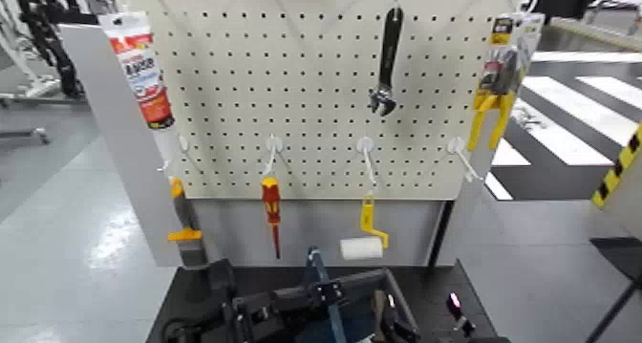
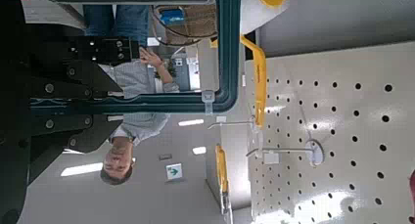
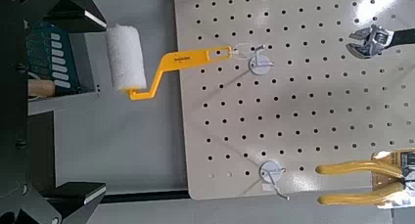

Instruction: Grasp the handle of the crate.

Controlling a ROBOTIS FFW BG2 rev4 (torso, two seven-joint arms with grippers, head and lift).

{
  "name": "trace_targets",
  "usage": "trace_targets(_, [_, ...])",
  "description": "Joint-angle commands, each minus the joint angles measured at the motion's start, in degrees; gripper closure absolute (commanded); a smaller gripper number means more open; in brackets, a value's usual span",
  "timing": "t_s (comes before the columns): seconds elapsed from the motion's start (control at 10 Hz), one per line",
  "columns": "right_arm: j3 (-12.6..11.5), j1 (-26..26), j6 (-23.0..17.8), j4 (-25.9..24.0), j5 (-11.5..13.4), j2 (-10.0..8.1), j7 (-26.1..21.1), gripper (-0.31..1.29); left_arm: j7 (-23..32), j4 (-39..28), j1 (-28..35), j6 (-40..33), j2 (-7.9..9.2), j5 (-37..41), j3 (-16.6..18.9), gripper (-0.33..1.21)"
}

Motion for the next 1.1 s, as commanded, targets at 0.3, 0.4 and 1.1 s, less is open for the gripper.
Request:
trace_targets(0.3, [-0.08,0.00,0.23,-0.13,0.10,0.09,0.00,0.15,0.74,-3.62,0.51,4.23,1.28,0.00,0.16,1.19])
trace_targets(0.4, [-0.08,0.00,0.23,-0.13,0.10,0.09,0.00,0.15,0.65,-3.88,0.42,4.23,1.28,0.53,-0.36,1.19])
trace_targets(1.1, [0.01,-0.09,0.67,-0.13,0.02,0.09,0.09,0.15,-0.05,-4.41,0.07,3.88,1.11,1.76,-1.24,1.19])
